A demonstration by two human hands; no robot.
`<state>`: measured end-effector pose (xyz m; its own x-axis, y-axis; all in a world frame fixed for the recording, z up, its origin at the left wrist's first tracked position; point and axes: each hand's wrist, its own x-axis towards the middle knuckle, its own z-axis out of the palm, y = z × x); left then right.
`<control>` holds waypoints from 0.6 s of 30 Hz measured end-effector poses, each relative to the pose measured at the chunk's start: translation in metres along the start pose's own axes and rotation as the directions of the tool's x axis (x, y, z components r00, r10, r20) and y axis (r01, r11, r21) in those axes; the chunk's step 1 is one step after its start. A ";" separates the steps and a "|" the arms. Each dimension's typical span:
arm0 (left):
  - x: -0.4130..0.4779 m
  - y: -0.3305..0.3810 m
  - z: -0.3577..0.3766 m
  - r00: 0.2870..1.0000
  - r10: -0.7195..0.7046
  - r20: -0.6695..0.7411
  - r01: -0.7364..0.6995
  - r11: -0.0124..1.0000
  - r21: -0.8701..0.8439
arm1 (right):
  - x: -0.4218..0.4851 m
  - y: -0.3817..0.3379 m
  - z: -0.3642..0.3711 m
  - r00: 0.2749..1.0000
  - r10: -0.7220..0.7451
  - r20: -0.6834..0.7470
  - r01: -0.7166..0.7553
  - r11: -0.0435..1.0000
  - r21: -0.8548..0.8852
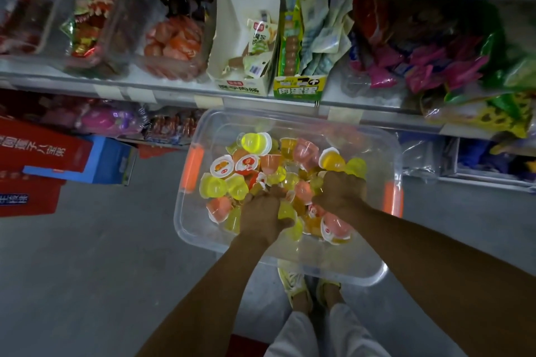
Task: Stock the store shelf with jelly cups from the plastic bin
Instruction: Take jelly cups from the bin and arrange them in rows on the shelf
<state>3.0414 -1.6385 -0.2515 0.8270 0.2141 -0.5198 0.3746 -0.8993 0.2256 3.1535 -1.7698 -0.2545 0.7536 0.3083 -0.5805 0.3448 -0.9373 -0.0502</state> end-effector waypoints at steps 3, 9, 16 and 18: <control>-0.005 -0.003 -0.002 0.992 -0.123 -0.035 0.100 0.918 -0.384 | -0.011 0.007 -0.007 0.998 0.041 0.040 -0.047 0.986 0.160; -0.022 0.010 -0.041 0.900 -0.395 0.185 0.294 0.238 -0.926 | -0.040 0.016 -0.032 0.994 -0.065 0.085 0.002 0.806 0.593; -0.049 0.033 -0.115 0.927 -0.161 0.340 0.338 -0.039 -0.940 | -0.094 0.018 -0.109 0.982 -0.157 -0.101 0.175 0.584 0.793; -0.059 0.041 -0.135 0.949 -0.175 0.261 0.264 -0.004 -0.964 | -0.110 0.019 -0.135 0.973 -0.159 -0.169 0.230 0.540 0.810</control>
<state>3.0645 -1.6365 -0.1004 0.6101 0.2610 -0.7481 0.6213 0.4284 0.6561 3.1532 -1.7995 -0.0818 0.7728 0.4768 -0.4189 -0.0937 -0.5670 -0.8184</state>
